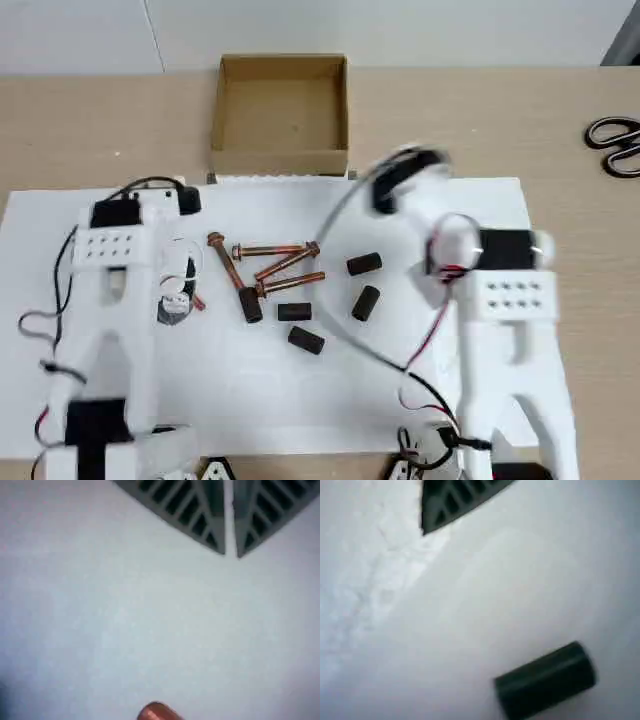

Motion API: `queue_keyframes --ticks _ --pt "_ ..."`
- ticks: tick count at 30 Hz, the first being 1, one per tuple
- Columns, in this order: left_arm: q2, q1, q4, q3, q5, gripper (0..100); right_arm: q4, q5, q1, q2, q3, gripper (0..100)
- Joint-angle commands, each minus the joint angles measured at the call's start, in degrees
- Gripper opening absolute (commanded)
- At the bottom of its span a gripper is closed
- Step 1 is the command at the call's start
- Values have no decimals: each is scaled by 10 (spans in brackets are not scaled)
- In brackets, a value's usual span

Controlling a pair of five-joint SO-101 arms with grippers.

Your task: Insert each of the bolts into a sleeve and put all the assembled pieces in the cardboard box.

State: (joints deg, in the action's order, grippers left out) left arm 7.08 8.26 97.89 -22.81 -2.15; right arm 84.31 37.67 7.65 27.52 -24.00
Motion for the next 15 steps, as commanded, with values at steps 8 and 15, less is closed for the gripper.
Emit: queue_keyframes --ticks 8,15 --pt "-9 3 25 61 76 6 -13 168 77 -93 93 157" --pt "-11 -3 22 62 -101 6 -7 251 -25 -66 103 158"
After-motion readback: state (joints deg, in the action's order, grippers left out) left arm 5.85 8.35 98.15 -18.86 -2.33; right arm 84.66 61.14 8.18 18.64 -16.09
